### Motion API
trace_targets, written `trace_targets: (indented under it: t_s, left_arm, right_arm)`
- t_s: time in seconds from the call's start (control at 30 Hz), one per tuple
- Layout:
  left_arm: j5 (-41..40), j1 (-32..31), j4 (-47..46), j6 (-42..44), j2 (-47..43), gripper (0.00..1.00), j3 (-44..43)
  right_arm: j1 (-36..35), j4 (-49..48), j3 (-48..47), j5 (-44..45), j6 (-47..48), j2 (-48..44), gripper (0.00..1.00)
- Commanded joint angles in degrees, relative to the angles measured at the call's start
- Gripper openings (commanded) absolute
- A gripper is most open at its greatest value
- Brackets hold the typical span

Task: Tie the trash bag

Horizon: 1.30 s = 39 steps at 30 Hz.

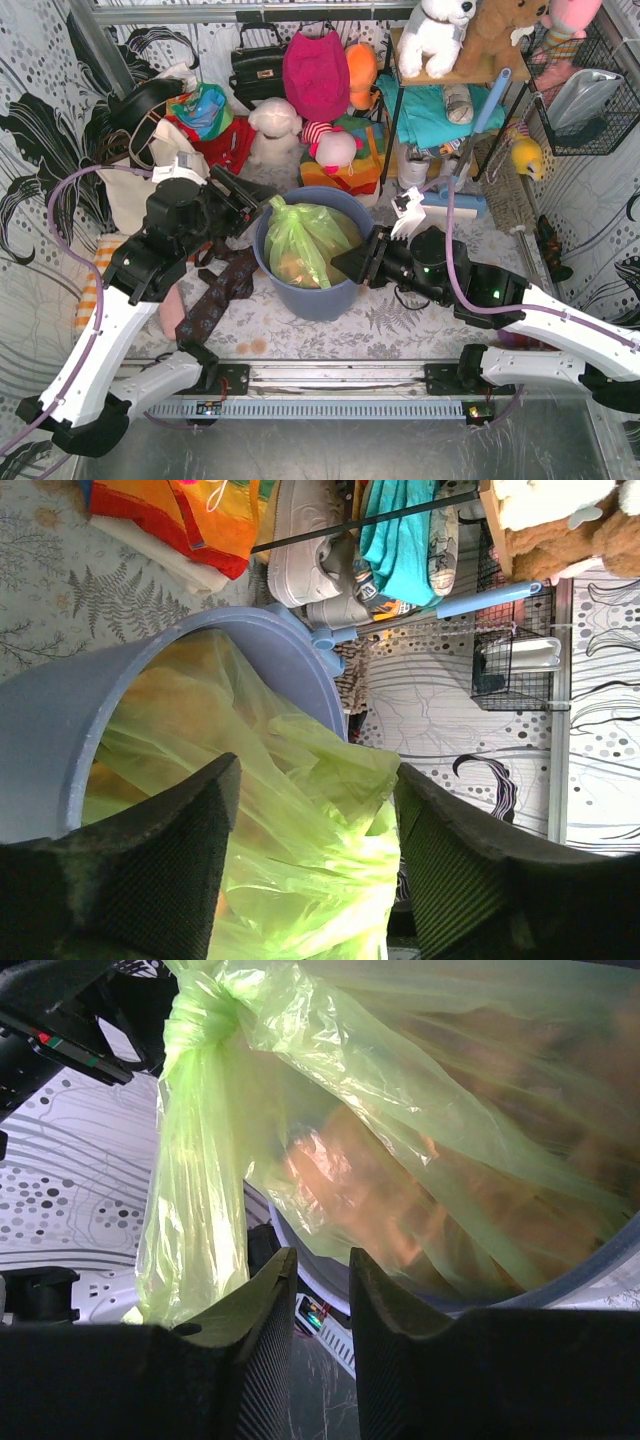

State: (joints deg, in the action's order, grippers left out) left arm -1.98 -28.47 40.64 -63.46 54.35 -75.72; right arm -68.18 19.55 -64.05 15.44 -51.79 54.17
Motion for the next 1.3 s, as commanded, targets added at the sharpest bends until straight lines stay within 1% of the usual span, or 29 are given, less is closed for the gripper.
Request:
trace_targets:
  t_s: [0.0, 0.1, 0.2, 0.23, 0.37, 0.43, 0.5, 0.57, 0.6, 0.63, 0.67, 0.77, 0.83, 0.87, 0.93, 1.07, 1.27]
  left_arm:
    - [-0.84, 0.11, -3.9, -2.29, -1.25, 0.66, 1.25]
    - [-1.09, 0.06, -4.61, -2.54, -1.06, 0.57, 1.99]
    - [-1.1, 0.08, -5.65, -2.43, -0.64, 0.45, 2.49]
    - [-1.16, 0.06, -5.92, -2.29, -0.46, 0.39, 2.51]
    - [-0.78, 0.11, -7.17, -1.81, 0.64, 0.28, 2.62]
    - [-0.71, 0.13, -7.92, -1.59, 1.03, 0.27, 2.4]
    - [-0.62, 0.09, -8.56, -1.09, 1.52, 0.3, 2.23]
    - [-0.57, 0.15, -8.97, -0.49, 1.99, 0.36, 1.92]
    - [-0.57, 0.14, -9.18, -0.09, 2.13, 0.37, 1.82]
    - [-0.59, 0.13, -9.38, 0.33, 2.28, 0.36, 1.81]
    - [-0.6, 0.11, -9.48, 0.54, 2.36, 0.32, 1.74]
    - [-0.36, 0.12, -9.81, 1.04, 2.52, 0.13, 1.83]
    - [-0.12, 0.1, -10.24, 0.93, 2.39, 0.03, 2.33]
    - [-0.05, 0.16, -10.52, 0.85, 2.35, 0.0, 2.57]
    - [0.21, 0.08, -11.17, 0.8, 2.32, 0.0, 2.99]
    - [1.09, 0.13, -12.34, 1.29, 2.72, 0.0, 2.9]
    - [1.95, 0.08, -13.2, 2.46, 3.39, 0.0, 2.9]
  right_arm:
    - [-0.34, -2.92, -1.71, -0.81, 1.3, 0.29, 0.28]
    - [-0.33, -2.4, -2.11, -1.27, 1.83, 0.0, 0.31]
    - [-0.38, -1.63, -2.39, -1.34, 2.3, -0.8, 0.33]
    - [-0.37, -1.44, -2.47, -1.5, 2.59, -1.18, 0.34]
    - [-0.4, -0.46, -2.95, -2.0, 4.7, -2.17, 0.39]
    - [-0.38, -0.12, -3.49, -2.19, 5.91, -2.69, 0.41]
    - [-0.33, 0.56, -4.57, -2.54, 7.48, -2.95, 0.43]
    - [-0.32, 1.47, -5.73, -3.63, 7.84, -2.94, 0.5]
    - [-0.33, 1.69, -6.26, -4.0, 7.39, -2.76, 0.54]
    - [-0.35, 1.58, -6.67, -4.42, 6.69, -2.58, 0.58]
    - [-0.36, 1.16, -7.1, -4.82, 5.88, -2.36, 0.61]
    - [-0.41, 0.5, -8.34, -7.02, 2.86, -0.74, 0.69]
    - [-0.31, 0.08, -9.17, -8.95, 0.89, 0.89, 0.74]
    - [-0.36, -0.54, -9.36, -10.32, 0.11, 1.64, 0.76]
    - [-0.39, -1.91, -9.29, -12.51, -1.08, 3.16, 0.8]
    - [-0.35, -3.67, -9.59, -15.04, -2.17, 5.97, 0.8]
    - [-0.22, -6.31, -8.55, -14.45, -3.74, 7.82, 0.69]
